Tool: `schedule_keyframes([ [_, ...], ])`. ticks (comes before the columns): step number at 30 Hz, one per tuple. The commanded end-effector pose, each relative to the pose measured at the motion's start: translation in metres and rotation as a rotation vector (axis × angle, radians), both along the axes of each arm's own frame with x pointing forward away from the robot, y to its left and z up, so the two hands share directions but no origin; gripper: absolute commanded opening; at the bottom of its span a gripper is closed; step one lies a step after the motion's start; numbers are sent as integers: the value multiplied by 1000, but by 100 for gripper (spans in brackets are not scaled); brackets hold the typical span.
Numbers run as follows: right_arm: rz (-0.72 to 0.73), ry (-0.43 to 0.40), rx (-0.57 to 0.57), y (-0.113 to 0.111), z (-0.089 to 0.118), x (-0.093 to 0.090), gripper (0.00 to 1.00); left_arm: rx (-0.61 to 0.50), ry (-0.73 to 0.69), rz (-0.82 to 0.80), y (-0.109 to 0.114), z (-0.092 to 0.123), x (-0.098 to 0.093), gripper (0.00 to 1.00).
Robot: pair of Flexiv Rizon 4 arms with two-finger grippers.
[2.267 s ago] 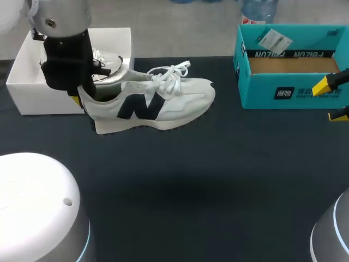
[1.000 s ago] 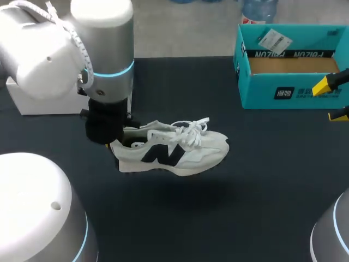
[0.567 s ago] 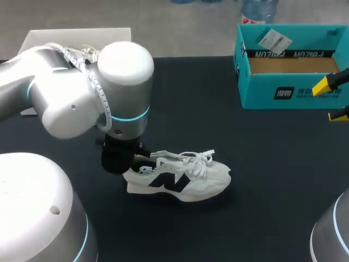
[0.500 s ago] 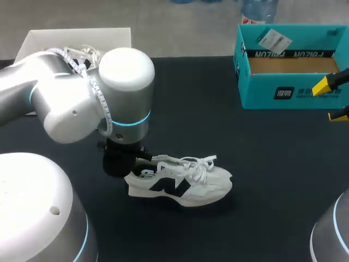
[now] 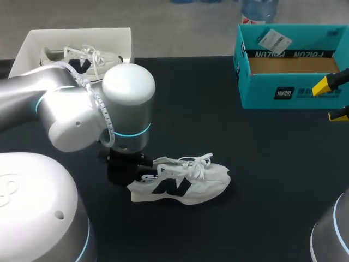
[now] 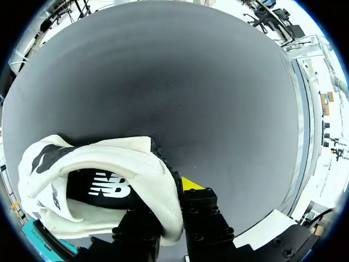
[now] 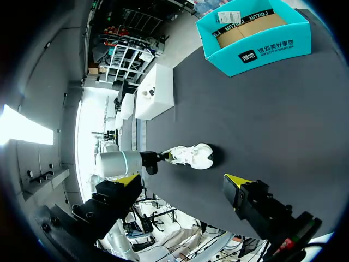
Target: Take the shoe out of the shoebox, open the shoe tongue, remove and reinsert the insole, then place the shoe into the shoebox
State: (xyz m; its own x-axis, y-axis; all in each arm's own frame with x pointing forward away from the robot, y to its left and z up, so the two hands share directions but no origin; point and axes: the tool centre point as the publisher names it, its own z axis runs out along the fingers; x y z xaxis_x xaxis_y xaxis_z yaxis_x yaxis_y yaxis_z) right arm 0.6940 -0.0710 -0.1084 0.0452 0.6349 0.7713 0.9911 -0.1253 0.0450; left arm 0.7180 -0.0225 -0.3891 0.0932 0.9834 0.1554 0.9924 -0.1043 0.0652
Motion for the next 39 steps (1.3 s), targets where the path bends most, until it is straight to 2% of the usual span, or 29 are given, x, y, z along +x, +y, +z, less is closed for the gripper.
schedule_keyframes([
  [1, -1, 1, -1, 0, 0, 0, 100, 16, -4, -1, -6, -8, -3, 45],
  [2, -1, 1, -1, 0, 0, 0, 100, 16, -5, -3, -5, -6, -4, 64],
  [3, -1, 1, -1, 0, 0, 0, 100, 18, -5, -6, -5, -5, -5, 100],
  [8, -1, 1, -1, 0, 0, 0, 100, 17, -2, -14, -2, 11, -9, 100],
  [15, -1, 1, -1, 0, 0, 0, 100, -48, 17, 3, 3, 43, -12, 100],
  [21, -1, 1, -1, 0, 0, 0, 100, -147, 74, 131, 16, 64, -5, 100],
  [30, -1, 1, -1, 0, 0, 0, 100, -331, 126, 421, 38, 80, 7, 100],
  [33, -1, 1, -1, 0, 0, 0, 100, -355, 140, 444, 42, 86, 7, 100],
  [39, -1, 1, -1, 0, 0, 0, 100, -336, 148, 422, 44, 90, 6, 100],
])
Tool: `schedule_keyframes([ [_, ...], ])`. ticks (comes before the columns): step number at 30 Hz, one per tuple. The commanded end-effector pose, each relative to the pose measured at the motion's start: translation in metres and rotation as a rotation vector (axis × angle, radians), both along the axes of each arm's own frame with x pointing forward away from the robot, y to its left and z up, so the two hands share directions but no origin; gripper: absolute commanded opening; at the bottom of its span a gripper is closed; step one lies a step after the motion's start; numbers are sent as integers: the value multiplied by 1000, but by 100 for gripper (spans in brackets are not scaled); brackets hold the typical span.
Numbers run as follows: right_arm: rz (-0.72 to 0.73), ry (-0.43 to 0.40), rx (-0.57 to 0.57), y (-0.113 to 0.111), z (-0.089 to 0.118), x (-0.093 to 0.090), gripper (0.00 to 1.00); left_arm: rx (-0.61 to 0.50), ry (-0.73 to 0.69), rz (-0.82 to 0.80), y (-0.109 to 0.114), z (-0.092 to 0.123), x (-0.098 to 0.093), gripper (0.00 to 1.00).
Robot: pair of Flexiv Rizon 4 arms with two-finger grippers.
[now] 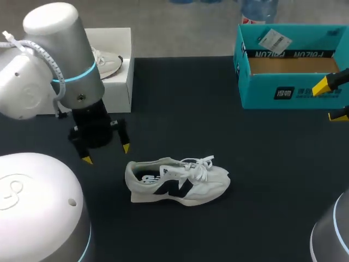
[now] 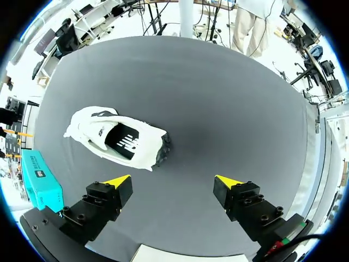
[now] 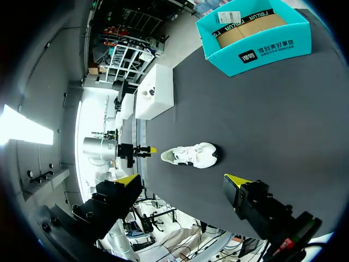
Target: Take the shoe out of the shoebox, open the shoe tongue, remove and reinsert the insole, then place the shoe into the shoebox
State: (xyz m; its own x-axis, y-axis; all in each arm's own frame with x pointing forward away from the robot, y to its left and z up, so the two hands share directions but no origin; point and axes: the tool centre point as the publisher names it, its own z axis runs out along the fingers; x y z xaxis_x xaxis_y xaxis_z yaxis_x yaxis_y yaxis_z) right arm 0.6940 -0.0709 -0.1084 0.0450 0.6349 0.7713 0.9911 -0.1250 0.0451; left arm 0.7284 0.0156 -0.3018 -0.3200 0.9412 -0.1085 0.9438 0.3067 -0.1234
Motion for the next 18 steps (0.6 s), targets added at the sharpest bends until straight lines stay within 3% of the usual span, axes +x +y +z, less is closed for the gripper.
schedule_keyframes([
  [1, -1, 1, -1, 0, 0, 0, 100, -45, -21, 6, 6, 2, -5, 100],
  [12, -1, 1, -1, 0, 0, 0, 100, -45, -21, 6, 6, 2, -5, 100],
  [18, -1, 1, -1, 0, 0, 0, 100, -215, 256, 577, 17, -3, -3, 100],
])
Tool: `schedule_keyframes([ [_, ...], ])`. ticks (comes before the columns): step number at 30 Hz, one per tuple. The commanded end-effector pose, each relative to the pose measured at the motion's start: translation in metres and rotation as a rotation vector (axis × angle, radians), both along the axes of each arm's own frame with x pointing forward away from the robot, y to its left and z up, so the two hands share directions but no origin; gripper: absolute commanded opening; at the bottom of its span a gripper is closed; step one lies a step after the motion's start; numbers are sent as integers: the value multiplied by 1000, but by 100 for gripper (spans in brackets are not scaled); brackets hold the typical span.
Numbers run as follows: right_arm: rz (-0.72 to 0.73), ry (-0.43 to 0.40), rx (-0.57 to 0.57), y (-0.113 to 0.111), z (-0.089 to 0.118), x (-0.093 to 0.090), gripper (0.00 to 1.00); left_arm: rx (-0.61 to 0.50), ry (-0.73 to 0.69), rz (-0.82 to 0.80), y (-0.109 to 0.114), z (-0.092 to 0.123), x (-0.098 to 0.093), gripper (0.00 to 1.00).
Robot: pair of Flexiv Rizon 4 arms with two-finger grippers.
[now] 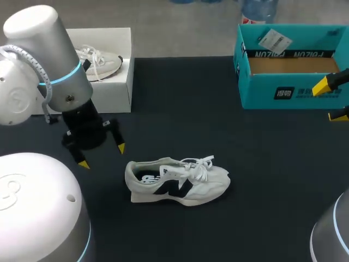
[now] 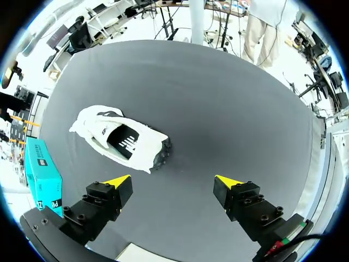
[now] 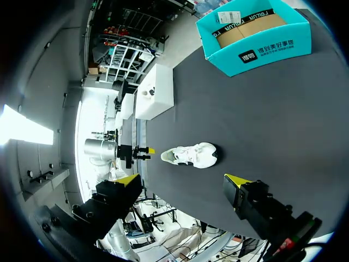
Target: Take the shoe out of the shoebox, open the shoe tongue, remove and reinsert the insole, then place the shoe into the shoebox
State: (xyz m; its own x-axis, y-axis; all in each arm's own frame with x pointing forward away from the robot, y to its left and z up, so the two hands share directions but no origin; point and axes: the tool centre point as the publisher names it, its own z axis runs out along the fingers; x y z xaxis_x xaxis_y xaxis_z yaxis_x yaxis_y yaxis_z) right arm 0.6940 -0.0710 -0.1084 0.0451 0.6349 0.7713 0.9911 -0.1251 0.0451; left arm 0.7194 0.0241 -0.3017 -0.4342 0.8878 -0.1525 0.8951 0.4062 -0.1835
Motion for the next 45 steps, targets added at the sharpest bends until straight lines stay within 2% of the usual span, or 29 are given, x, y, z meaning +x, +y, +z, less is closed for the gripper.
schedule_keyframes([
  [1, -1, 1, -1, 0, 0, 0, 100, -189, 250, 541, 11, -1, 6, 100],
  [3, -1, 1, -1, 0, 0, 0, 100, -233, 250, 665, 14, 2, 4, 100],
  [5, -1, 1, -1, 0, 0, 0, 100, -288, 317, 750, 16, 6, -2, 100],
  [11, -1, 1, -1, 0, 0, 0, 100, -361, 375, 874, 17, 16, -21, 100],
  [15, -1, 1, -1, 0, 0, 0, 100, -410, 387, 965, 19, 23, -27, 100],
  [32, -1, 1, -1, 0, 0, 0, 100, -414, 386, 957, 20, 26, -28, 100],
  [37, -1, 1, -1, 0, 0, 0, 100, -413, 513, 879, 25, 1, -25, 100],
  [40, -1, 1, -1, 0, 0, 0, 100, -416, 498, 871, 27, -12, -20, 100],
  [45, -1, 1, -1, 0, 0, 0, 100, -438, 527, 957, 26, -32, -11, 100],
])
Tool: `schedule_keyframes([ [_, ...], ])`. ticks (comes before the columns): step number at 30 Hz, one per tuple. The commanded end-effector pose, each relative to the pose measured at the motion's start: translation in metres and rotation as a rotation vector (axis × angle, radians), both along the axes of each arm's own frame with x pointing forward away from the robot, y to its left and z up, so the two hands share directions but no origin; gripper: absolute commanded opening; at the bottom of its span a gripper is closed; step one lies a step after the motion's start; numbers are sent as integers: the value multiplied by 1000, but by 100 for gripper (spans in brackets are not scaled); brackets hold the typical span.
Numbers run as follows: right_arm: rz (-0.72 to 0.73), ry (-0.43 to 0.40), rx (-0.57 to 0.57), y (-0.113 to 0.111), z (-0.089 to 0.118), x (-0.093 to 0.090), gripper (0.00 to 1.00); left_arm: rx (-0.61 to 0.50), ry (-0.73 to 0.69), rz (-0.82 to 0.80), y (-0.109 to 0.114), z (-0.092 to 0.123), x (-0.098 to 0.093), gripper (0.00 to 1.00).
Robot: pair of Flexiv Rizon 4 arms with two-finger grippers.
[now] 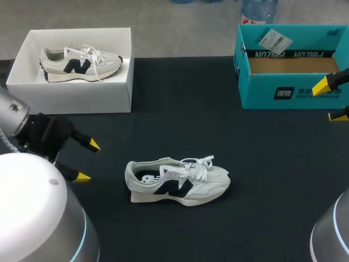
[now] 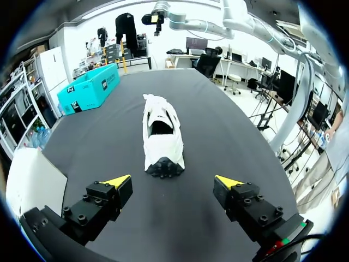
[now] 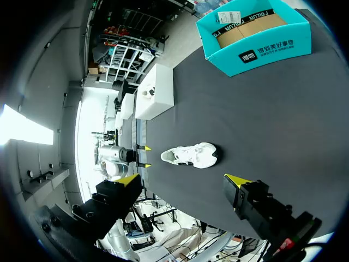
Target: Take the shoe out of the shoebox, open the shoe tongue, remove and reinsert the insole, then place the shoe into the shoebox
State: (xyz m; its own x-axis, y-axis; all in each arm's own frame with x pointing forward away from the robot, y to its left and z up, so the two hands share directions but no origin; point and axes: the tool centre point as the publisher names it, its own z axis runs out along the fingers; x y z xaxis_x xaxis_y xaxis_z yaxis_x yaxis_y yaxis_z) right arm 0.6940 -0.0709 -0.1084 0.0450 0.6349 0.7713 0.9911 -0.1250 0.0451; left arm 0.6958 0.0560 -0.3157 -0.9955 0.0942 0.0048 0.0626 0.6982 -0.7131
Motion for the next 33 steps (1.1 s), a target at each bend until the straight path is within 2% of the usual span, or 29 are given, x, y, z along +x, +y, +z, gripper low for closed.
schedule_keyframes([
  [1, -1, 1, -1, 0, 0, 0, 100, -29, 28, 24, -6, -23, 14, 100],
  [5, -1, 1, -1, 0, 0, 0, 100, -57, 64, 73, -7, -41, 17, 100],
  [12, -1, 1, -1, 0, 0, 0, 100, -65, 64, 133, -7, -57, 12, 100],
  [27, -1, 1, -1, 0, 0, 0, 100, -65, 64, 133, -7, -57, 12, 100],
  [33, -1, 1, -1, 0, 0, 0, 100, -121, 106, 131, -24, -64, 5, 100],
])
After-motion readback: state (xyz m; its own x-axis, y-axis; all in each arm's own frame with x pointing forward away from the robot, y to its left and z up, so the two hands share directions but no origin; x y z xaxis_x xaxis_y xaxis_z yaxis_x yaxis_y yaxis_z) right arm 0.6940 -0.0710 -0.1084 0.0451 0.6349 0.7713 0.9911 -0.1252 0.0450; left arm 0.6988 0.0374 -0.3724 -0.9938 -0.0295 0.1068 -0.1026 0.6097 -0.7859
